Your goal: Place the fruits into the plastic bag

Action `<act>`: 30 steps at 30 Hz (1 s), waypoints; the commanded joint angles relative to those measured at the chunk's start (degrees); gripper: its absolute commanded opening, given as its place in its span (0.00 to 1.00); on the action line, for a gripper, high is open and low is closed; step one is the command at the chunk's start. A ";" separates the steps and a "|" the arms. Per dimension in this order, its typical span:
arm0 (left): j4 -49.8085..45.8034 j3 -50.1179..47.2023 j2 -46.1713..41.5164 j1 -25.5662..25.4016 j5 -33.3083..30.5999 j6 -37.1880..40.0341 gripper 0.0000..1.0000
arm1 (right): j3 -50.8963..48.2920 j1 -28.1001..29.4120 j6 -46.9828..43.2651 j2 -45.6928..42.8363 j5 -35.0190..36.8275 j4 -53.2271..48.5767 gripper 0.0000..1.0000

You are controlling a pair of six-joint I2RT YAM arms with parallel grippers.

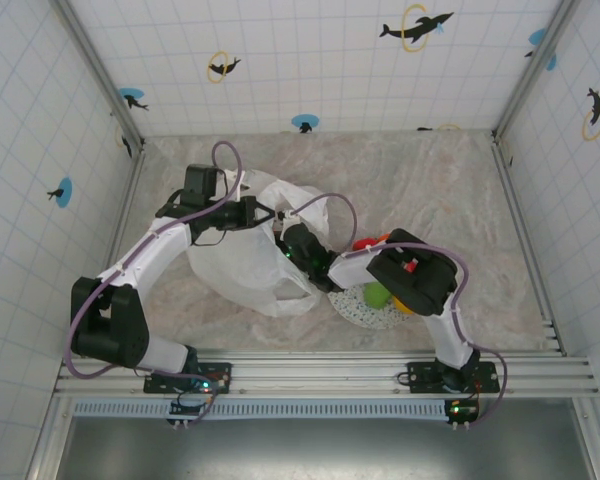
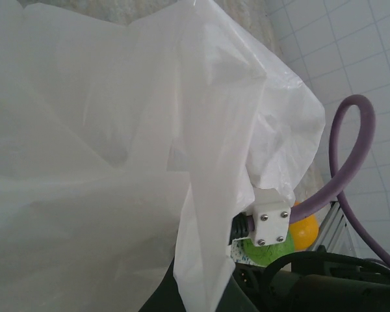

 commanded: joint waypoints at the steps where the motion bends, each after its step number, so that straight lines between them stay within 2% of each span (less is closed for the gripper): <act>1: 1.42 -0.76 -0.74 0.34 1.32 -0.60 0.00 | 1.67 -0.46 4.10 1.07 -4.22 4.57 0.79; 8: 1.46 -0.74 -0.91 0.33 0.66 -0.55 0.00 | -3.63 -0.55 -1.79 -5.14 -2.57 -0.33 0.80; 18: 1.37 -1.50 -1.60 0.35 -2.34 0.13 0.00 | -11.85 0.02 -19.16 -17.38 0.45 -14.12 0.81; 30: 1.50 -2.14 -1.02 0.33 -4.70 0.39 0.00 | -12.46 0.68 -21.72 -27.84 2.66 -20.38 0.86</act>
